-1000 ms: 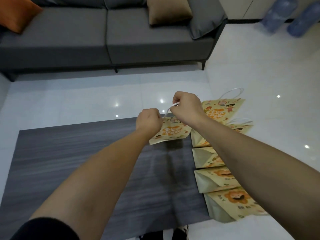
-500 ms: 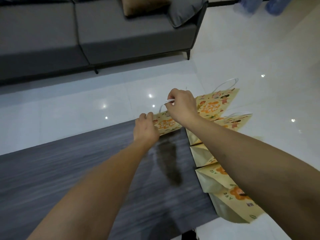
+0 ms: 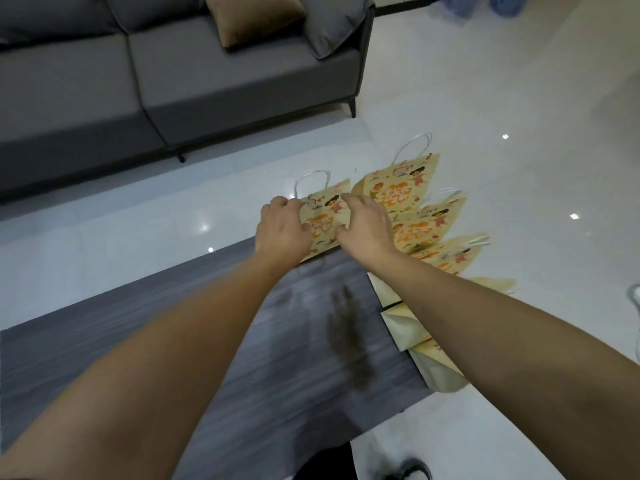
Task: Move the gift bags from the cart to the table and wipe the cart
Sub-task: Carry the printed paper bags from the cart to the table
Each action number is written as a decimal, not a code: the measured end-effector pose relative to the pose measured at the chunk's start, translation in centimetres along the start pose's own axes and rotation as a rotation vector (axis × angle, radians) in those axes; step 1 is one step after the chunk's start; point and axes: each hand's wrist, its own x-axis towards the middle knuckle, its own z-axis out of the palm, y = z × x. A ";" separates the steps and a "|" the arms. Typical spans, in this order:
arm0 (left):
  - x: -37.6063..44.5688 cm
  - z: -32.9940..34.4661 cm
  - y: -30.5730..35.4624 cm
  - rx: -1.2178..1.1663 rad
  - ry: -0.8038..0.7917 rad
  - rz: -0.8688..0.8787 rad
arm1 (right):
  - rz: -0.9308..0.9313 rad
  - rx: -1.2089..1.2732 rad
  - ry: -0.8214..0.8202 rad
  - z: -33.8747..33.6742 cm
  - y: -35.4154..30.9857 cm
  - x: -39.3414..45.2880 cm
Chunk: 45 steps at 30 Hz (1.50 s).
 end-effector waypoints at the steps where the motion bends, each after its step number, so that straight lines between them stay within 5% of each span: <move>1: -0.5 -0.3 1.0 0.014 0.011 0.034 | 0.001 0.010 0.012 -0.7 0.4 -0.7; 8: -5.8 -1.3 11.7 0.148 0.006 0.300 | 0.043 0.034 0.135 -8.1 6.1 -8.4; 15: -16.1 2.0 30.7 0.216 -0.037 0.673 | 0.217 0.078 0.367 -19.3 18.9 -22.9; 27: -49.3 17.0 60.2 0.209 -0.295 1.423 | 0.879 0.015 0.751 -28.9 43.7 -61.5; 45: -96.6 33.6 71.6 0.245 -0.829 2.392 | 1.901 0.207 1.103 -20.8 52.7 -106.4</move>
